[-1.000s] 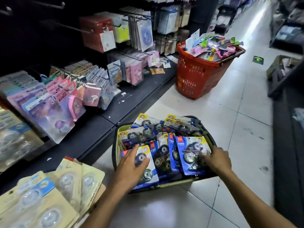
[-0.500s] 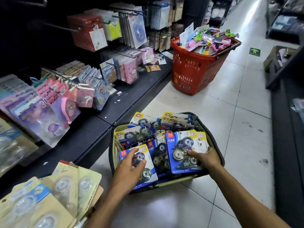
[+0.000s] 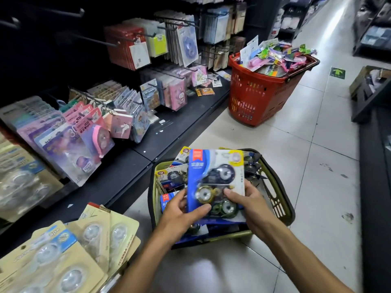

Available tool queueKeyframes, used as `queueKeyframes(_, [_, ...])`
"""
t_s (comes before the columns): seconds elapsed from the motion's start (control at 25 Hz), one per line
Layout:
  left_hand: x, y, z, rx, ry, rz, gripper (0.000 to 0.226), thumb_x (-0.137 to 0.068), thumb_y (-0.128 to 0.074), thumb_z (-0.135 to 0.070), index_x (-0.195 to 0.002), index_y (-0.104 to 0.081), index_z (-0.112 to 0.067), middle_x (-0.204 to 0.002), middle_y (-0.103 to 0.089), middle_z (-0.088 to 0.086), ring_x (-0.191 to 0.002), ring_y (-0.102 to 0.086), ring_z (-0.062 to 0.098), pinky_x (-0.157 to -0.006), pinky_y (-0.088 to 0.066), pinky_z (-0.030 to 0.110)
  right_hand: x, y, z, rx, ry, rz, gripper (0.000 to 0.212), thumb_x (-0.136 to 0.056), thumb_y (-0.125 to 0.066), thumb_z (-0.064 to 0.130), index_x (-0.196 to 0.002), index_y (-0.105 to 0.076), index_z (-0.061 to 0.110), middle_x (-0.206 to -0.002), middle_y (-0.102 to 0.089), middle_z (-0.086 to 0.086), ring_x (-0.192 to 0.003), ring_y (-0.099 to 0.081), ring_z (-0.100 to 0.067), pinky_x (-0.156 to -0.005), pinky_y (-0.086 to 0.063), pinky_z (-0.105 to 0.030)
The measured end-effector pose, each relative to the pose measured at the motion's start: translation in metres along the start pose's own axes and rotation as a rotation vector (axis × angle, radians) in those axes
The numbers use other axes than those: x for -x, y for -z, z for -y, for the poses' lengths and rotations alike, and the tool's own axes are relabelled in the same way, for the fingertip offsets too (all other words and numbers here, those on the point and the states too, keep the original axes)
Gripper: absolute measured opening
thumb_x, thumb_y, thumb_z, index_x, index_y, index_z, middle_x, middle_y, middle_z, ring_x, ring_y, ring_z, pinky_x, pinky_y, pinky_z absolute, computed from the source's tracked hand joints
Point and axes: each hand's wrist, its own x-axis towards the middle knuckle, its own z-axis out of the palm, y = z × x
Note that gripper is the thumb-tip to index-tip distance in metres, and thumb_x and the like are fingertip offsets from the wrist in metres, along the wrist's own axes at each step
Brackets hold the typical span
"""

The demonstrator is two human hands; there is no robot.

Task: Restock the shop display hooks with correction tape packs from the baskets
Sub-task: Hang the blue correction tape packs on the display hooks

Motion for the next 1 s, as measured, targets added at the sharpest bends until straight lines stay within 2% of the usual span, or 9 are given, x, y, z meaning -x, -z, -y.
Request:
queueKeyframes(0.12, [0.006,0.014,-0.007,0.167,-0.024,-0.113,0.048,-0.075,-0.084,-0.015,-0.12,-0.068,-0.016,-0.105,-0.079,0.005,-0.099,-0.075,0.026,-0.091,-0.059,0.041,0.002,-0.03,-0.008,-0.119,-0.18,0.05,0.039,-0.102,-0.049,0.034,-0.128,-0.065,0.01,-0.121,-0.07,-0.018,-0.114,-0.067,-0.035,-0.102,-0.049,-0.052])
queueKeyframes(0.2, [0.01,0.026,-0.006,0.235,-0.041,-0.133,0.042,-0.079,-0.08,-0.015,-0.12,-0.069,-0.014,-0.108,-0.078,0.008,-0.101,-0.074,0.03,-0.093,-0.057,0.043,-0.005,-0.035,-0.016,-0.136,-0.167,-0.033,0.038,-0.104,-0.045,0.029,-0.126,-0.066,0.007,-0.121,-0.069,-0.021,-0.115,-0.065,-0.039,-0.106,-0.044,-0.059])
queueKeyframes(0.32, [0.017,0.038,-0.009,0.355,-0.105,-0.236,0.03,-0.087,-0.072,-0.005,-0.116,-0.069,-0.013,-0.108,-0.078,0.009,-0.097,-0.075,0.027,-0.086,-0.06,0.041,-0.013,-0.04,-0.019,-0.096,-0.038,-0.216,0.028,-0.104,-0.047,0.019,-0.117,-0.067,0.004,-0.111,-0.073,-0.023,-0.102,-0.069,-0.041,-0.092,-0.052,-0.063])
queueKeyframes(0.44, [0.019,0.052,-0.01,0.482,-0.161,-0.403,0.024,-0.09,-0.069,-0.004,-0.11,-0.071,-0.017,-0.109,-0.078,0.007,-0.093,-0.075,0.02,-0.084,-0.061,0.037,-0.019,-0.036,-0.011,-0.125,0.089,-0.341,0.025,-0.105,-0.048,0.018,-0.116,-0.065,0.004,-0.106,-0.074,-0.02,-0.083,-0.072,-0.03,-0.075,-0.061,-0.048])
queueKeyframes(0.52, [0.017,0.064,-0.007,0.485,-0.163,-0.495,0.022,-0.09,-0.071,-0.006,-0.106,-0.072,-0.021,-0.109,-0.078,0.005,-0.101,-0.073,0.025,-0.095,-0.056,0.045,-0.022,-0.028,-0.003,-0.12,0.148,-0.392,0.023,-0.106,-0.047,0.018,-0.113,-0.065,0.006,-0.113,-0.071,-0.023,-0.089,-0.07,-0.032,-0.082,-0.059,-0.051])
queueKeyframes(0.64, [0.015,0.07,-0.001,0.416,-0.123,-0.518,0.024,-0.09,-0.072,-0.006,-0.107,-0.072,-0.022,-0.107,-0.078,0.005,-0.104,-0.073,0.031,-0.1,-0.054,0.052,-0.017,-0.031,-0.007,-0.089,0.088,-0.294,0.024,-0.105,-0.047,0.017,-0.112,-0.066,0.005,-0.109,-0.072,-0.02,-0.098,-0.068,-0.037,-0.088,-0.055,-0.061])
queueKeyframes(0.8, [0.02,0.053,0.006,0.382,-0.066,-0.315,0.027,-0.085,-0.073,-0.031,-0.11,-0.071,-0.022,-0.108,-0.078,0.005,-0.094,-0.075,0.024,-0.082,-0.059,0.04,-0.001,-0.062,-0.047,0.244,0.085,-0.268,0.028,-0.104,-0.051,0.015,-0.08,-0.066,0.009,-0.073,-0.069,-0.002,-0.073,-0.061,-0.019,-0.064,-0.05,-0.028])
queueKeyframes(0.88, [0.025,0.047,0.008,0.312,-0.072,-0.245,0.038,-0.075,-0.08,-0.023,-0.111,-0.069,-0.017,-0.102,-0.079,0.007,-0.085,-0.076,0.023,-0.07,-0.061,0.035,0.004,-0.076,-0.068,0.294,0.085,-0.23,0.029,-0.103,-0.054,0.015,-0.077,-0.066,0.01,-0.071,-0.067,0.001,-0.069,-0.057,-0.012,-0.063,-0.048,-0.025])
queueKeyframes(1.0, [0.025,0.051,0.01,0.206,-0.072,-0.32,0.037,-0.075,-0.084,-0.004,-0.108,-0.069,-0.012,-0.096,-0.079,0.009,-0.082,-0.076,0.029,-0.073,-0.063,0.043,0.0,-0.068,-0.084,0.316,0.039,-0.132,0.022,-0.101,-0.057,0.018,-0.086,-0.071,0.01,-0.081,-0.071,0.001,-0.076,-0.061,-0.01,-0.069,-0.049,-0.021])
